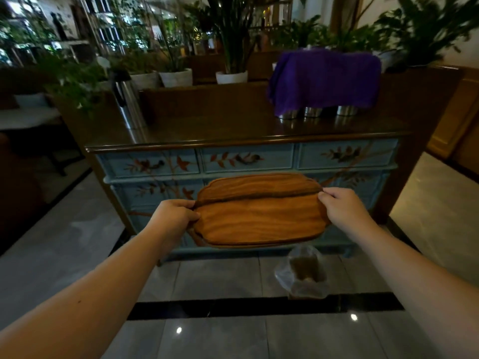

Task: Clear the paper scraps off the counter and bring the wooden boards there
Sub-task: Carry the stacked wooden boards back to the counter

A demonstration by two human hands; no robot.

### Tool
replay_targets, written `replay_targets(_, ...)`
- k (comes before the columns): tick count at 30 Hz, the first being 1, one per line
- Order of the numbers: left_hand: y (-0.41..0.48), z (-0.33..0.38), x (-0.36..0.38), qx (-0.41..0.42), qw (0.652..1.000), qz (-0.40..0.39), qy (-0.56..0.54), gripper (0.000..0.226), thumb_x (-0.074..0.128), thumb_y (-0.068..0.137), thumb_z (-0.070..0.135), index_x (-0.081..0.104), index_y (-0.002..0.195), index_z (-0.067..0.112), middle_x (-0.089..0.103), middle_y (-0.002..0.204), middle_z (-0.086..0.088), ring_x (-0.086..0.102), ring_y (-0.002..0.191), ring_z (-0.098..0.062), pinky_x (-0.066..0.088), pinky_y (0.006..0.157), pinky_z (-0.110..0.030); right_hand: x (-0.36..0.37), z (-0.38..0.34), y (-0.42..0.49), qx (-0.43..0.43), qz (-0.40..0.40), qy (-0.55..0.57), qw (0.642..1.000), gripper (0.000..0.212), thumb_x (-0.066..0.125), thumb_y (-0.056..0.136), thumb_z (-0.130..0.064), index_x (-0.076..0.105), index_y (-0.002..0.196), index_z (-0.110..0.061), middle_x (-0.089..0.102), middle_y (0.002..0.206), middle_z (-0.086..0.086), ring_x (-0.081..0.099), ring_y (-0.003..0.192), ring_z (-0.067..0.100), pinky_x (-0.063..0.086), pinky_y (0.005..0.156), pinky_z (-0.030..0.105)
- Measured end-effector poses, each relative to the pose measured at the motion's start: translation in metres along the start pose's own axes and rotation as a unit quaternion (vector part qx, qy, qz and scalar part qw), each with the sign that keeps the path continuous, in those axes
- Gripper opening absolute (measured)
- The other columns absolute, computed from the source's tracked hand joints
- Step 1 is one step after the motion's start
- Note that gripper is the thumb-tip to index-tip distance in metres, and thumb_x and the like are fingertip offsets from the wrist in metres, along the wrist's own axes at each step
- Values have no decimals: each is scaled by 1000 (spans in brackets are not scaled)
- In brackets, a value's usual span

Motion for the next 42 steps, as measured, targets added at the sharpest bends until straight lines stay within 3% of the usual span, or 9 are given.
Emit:
replay_targets(5,118,25,-34,20,999,20,-40,25,60,81,-9,70,99,5,73,88,-16,71,73,-25,57,57,-30,59,-41,101,-13,-8,12,1000,33,46,98,-25,73,89,-8,71,87,14,64,80,26,46,67,34)
replay_targets(10,215,53,-59,15,997,46,-63,19,60,81,-10,69,76,6,73,77,-18,70,76,-33,57,74,-43,110,-68,183,0,-2,15,1000,43,48,98,-30,66,77,2,59,64,21,59,63,40,38,57,34)
replay_targets(18,340,92,-79,18,995,58,-74,12,61,80,-6,70,87,-1,71,89,-25,69,85,-39,57,83,-54,164,-96,296,1,13,4,1000,42,48,97,-33,71,87,1,69,85,26,64,75,38,47,64,41)
replay_targets(23,418,120,-77,17,995,70,-69,16,58,81,-9,65,95,-5,68,87,-22,67,79,-36,59,76,-51,193,-110,380,1,-7,8,1000,40,47,97,-31,70,96,2,69,95,28,64,84,40,43,65,36)
replay_targets(27,495,134,-72,16,996,81,-32,14,61,79,-8,65,92,-5,67,80,-17,66,72,-31,59,64,-43,222,-114,459,-3,-45,2,999,41,46,98,-31,70,94,1,65,81,24,62,86,45,40,63,36)
replay_targets(30,556,134,-66,-3,996,93,3,13,63,81,-1,67,93,2,70,87,-16,69,80,-30,60,73,-46,247,-116,519,8,-80,-1,997,39,45,99,-31,71,95,-3,61,80,24,63,88,45,41,63,36)
replay_targets(34,634,120,-67,-43,994,98,24,24,68,79,6,66,102,6,71,94,-14,70,82,-28,62,71,-45,281,-114,590,25,-110,-17,993,36,45,99,-32,71,91,-9,62,81,21,63,79,39,43,63,38)
replay_targets(37,670,119,-69,-57,992,109,25,16,67,75,1,68,90,3,71,89,-19,70,80,-33,59,76,-51,305,-114,631,31,-128,-34,991,36,45,99,-31,69,83,-11,58,72,10,59,67,29,43,59,36)
replay_targets(42,700,120,-78,-76,991,103,29,12,64,75,-4,66,85,3,68,90,-20,68,83,-35,59,75,-50,337,-117,661,42,-145,-84,985,35,46,98,-32,69,83,-10,63,76,12,65,72,32,46,59,36)
Point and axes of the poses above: each hand's wrist, its own y-axis towards the middle knuckle, its own x-axis out of the palm, z = x × y, the point moved 6 cm from there along y, towards the middle knuckle
